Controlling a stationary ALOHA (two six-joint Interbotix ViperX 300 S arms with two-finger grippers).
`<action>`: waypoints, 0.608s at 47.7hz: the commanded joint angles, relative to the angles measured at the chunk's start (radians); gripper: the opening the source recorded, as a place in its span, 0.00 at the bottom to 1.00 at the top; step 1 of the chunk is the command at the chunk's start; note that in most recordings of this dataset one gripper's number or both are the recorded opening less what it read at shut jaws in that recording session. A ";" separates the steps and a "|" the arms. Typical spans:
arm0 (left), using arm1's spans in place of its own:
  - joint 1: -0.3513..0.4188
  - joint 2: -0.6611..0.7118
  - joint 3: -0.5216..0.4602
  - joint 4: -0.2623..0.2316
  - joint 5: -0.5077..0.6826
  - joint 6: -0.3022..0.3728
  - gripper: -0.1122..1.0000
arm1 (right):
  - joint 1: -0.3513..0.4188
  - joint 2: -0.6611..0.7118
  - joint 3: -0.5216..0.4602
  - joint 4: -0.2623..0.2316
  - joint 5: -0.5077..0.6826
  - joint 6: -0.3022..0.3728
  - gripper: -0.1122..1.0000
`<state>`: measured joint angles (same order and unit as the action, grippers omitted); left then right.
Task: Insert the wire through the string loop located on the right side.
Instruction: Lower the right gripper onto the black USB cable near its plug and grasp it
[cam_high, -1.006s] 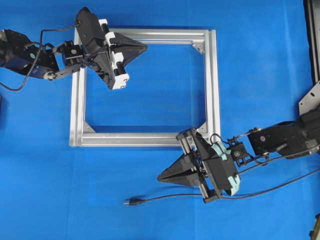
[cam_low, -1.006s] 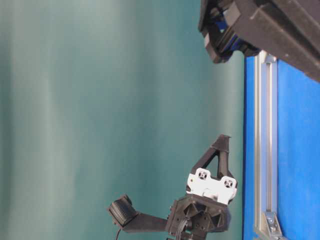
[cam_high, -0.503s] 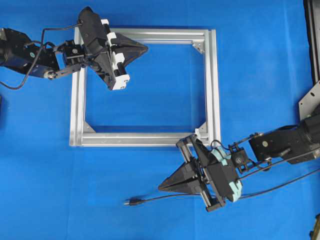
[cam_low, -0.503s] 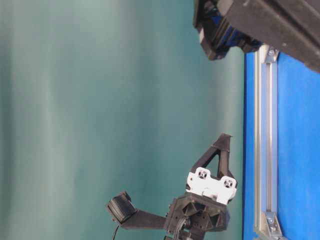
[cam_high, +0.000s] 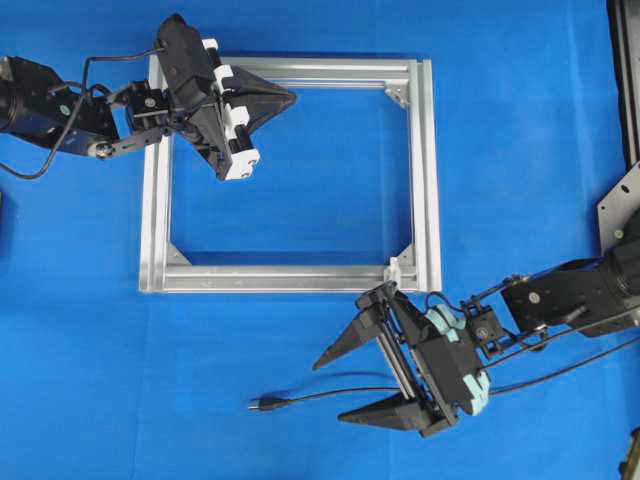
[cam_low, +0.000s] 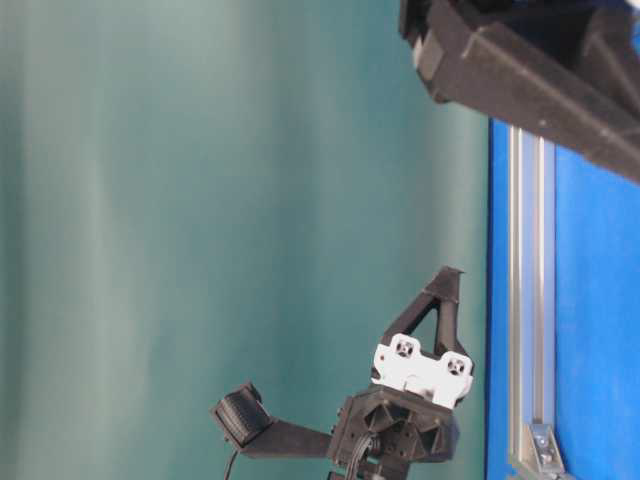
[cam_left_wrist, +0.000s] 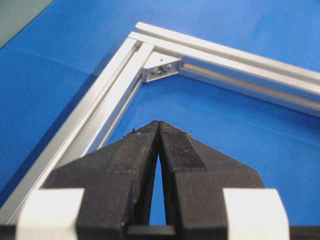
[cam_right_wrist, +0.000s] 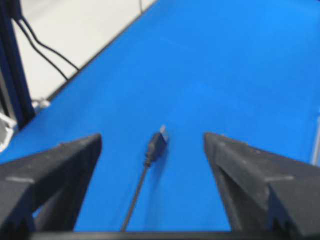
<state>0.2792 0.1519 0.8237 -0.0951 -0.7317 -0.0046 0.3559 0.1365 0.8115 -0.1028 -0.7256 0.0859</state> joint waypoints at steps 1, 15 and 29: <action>0.000 -0.029 -0.017 0.003 -0.006 0.000 0.10 | 0.006 -0.026 -0.014 0.003 -0.006 0.002 0.89; 0.000 -0.028 -0.017 0.005 -0.006 0.000 0.10 | 0.006 0.032 -0.051 0.054 0.008 0.002 0.84; 0.005 -0.028 -0.014 0.003 -0.005 0.000 0.10 | 0.011 0.153 -0.110 0.127 0.051 0.003 0.84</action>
<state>0.2807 0.1519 0.8237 -0.0951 -0.7317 -0.0046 0.3605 0.2853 0.7256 0.0000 -0.6750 0.0874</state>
